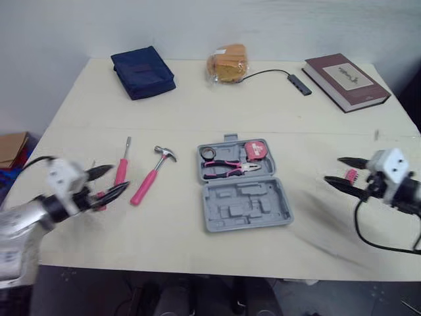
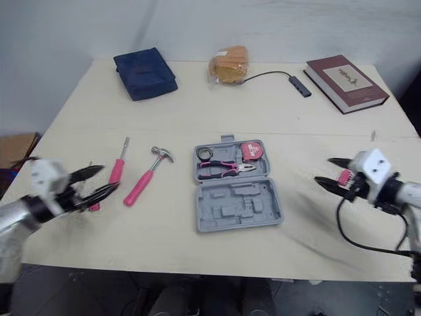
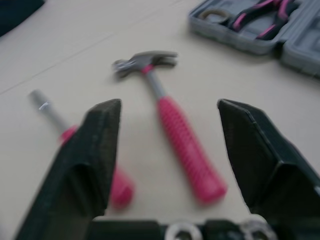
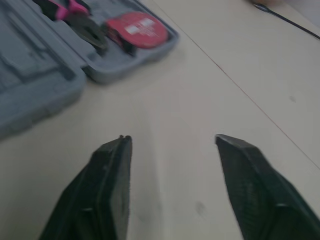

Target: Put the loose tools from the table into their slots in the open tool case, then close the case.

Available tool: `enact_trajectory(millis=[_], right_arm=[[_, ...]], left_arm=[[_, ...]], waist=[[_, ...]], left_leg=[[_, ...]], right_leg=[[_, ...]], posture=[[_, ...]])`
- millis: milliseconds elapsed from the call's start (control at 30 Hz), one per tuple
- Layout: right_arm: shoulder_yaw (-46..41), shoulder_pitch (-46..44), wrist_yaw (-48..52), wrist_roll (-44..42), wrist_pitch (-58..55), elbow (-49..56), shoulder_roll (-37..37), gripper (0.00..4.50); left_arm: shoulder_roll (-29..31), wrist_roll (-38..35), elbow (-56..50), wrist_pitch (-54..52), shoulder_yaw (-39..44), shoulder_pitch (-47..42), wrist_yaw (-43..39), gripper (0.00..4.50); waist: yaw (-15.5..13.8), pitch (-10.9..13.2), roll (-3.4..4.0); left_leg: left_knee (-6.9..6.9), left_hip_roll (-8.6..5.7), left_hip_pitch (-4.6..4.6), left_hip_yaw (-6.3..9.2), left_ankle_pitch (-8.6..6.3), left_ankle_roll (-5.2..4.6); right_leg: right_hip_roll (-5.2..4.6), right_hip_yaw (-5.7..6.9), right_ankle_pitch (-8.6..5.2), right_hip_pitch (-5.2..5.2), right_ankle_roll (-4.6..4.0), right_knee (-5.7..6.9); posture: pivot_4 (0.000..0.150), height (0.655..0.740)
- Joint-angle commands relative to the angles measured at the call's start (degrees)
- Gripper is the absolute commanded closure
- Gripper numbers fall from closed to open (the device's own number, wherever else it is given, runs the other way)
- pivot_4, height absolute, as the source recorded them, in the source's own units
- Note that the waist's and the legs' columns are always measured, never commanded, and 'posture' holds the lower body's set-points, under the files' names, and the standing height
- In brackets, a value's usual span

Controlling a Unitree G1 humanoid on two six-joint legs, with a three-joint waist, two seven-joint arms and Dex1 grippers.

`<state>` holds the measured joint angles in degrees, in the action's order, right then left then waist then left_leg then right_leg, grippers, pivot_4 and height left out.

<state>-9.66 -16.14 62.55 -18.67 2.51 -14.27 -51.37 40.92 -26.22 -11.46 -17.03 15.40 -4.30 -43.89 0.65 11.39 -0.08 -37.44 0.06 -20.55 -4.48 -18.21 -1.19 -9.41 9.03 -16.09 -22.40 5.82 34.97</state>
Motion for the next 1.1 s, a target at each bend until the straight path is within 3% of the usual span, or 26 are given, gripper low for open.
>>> enact_trajectory(millis=[33,100,133,433,700,867,1100], right_arm=[[2.52,-3.43,-0.67,4.09,2.34,-2.96,1.01,3.25],[4.28,-5.42,-0.83,5.45,2.74,-5.31,2.24,4.23],[4.89,-6.09,-0.96,6.44,3.56,-6.39,2.56,4.5],[9.06,-10.46,-4.41,12.11,8.13,-13.31,7.75,4.5],[11.43,-11.43,-4.96,13.39,8.2,-13.02,11.82,4.5],[11.95,-9.73,-4.32,12.64,5.98,-9.47,12.21,4.5],[11.93,-2.38,-3.3,10.19,-0.19,4.49,11.31,4.5]], left_arm=[[-0.65,2.29,-3.03,-5.52,-5.24,-4.06,3.41,3.02],[-1.98,4.46,-2.13,-6.84,-9.33,-7.37,4.43,3.9],[-2.82,5.56,-1.02,-7.22,-10.96,-8.99,4.92,4.44],[-10.31,11.24,3.88,-10.48,-20.17,-15.23,7.66,4.48],[-16.44,13.45,6.42,-12.99,-24.97,-17.31,8.61,4.48],[-17.86,14.45,8.38,-13.27,-26.02,-18.84,8.86,4.48],[-17.21,16.78,11.92,-10.43,-27.65,-20.7,6.06,4.48]], waist=[[-0.13,0.0,0.0],[-0.54,0.0,0.0],[-0.61,0.0,0.0],[-0.62,0.01,-0.01],[-0.65,0.0,-0.01],[-0.64,0.0,-0.01],[-1.09,-0.01,-0.01]], left_leg=[[0.0,0.0,-0.01,-0.01,0.0,0.0],[0.0,0.0,-0.03,-0.03,0.05,0.0],[-0.03,0.0,-0.05,-0.03,0.08,-0.02],[-0.64,0.12,-0.57,0.22,0.07,-0.05],[-0.69,0.22,-0.59,0.26,0.08,-0.04],[-0.73,0.33,-0.58,0.24,0.07,-0.01],[-0.75,0.37,-0.58,0.25,0.06,0.01]], right_leg=[[0.05,0.0,0.0,-0.02,0.0,0.03],[0.2,0.01,0.0,-0.03,0.0,0.06],[0.24,0.01,0.0,-0.03,0.0,0.04],[0.53,0.03,0.11,-0.08,0.12,-0.01],[0.68,0.04,0.13,-0.07,0.1,-0.02],[0.77,0.01,0.16,-0.06,0.04,-0.03],[0.81,0.03,0.17,-0.05,0.03,-0.05]], posture=[[0.15,0.74],[0.15,0.74],[0.15,0.74],[0.15,0.74],[0.15,0.74],[0.15,0.74],[0.15,0.74]])
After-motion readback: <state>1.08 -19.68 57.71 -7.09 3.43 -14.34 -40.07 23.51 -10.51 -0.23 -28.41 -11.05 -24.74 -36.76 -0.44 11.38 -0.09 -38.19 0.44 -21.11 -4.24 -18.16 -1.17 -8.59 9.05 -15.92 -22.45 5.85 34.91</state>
